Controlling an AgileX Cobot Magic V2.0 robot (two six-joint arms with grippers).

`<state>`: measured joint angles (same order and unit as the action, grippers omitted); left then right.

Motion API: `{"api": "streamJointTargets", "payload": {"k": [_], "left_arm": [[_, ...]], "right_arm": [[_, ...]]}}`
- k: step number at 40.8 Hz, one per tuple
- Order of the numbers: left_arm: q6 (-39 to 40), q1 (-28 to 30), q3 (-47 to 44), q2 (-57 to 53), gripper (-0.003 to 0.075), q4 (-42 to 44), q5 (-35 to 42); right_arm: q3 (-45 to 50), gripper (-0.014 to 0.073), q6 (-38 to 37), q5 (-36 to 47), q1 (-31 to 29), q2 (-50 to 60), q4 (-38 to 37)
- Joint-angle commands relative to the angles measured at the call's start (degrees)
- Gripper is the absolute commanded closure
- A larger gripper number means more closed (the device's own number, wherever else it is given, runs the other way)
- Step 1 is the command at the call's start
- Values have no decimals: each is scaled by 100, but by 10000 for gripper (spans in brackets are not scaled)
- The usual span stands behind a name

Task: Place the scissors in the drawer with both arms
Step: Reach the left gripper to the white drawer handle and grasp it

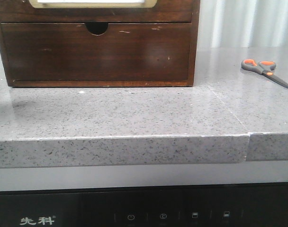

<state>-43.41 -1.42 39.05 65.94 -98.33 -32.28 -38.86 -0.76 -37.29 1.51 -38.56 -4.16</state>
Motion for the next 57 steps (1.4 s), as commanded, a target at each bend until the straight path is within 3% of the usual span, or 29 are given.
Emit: {"api": "streamJointTargets", "payload": {"k": [1, 15, 27, 30, 39, 44, 57], "left_arm": [[-498, -44, 215, 219, 135, -832, -493], [-605, -44, 1299, 1387, 135, -832, -1679], [-605, -44, 2022, 2117, 137, -832, -1937], [-605, -44, 2086, 2210, 174, -832, -1998], [-605, -44, 2098, 2238, 467, -832, -2186], [-605, -44, 2098, 2238, 563, -832, -2224], [-745, -44, 1847, 1935, 587, -832, -2710]], "right_arm": [[-209, 21, 16, 329, -16, -28, -78], [-209, 21, 16, 329, -16, -28, -78], [-209, 21, 16, 329, -16, -28, -78], [-209, 21, 16, 329, -16, -28, -78], [-209, 21, 16, 329, -16, -28, -78], [-209, 21, 16, 329, -16, -28, -78], [-209, 21, 16, 329, -16, -28, -78]]}}
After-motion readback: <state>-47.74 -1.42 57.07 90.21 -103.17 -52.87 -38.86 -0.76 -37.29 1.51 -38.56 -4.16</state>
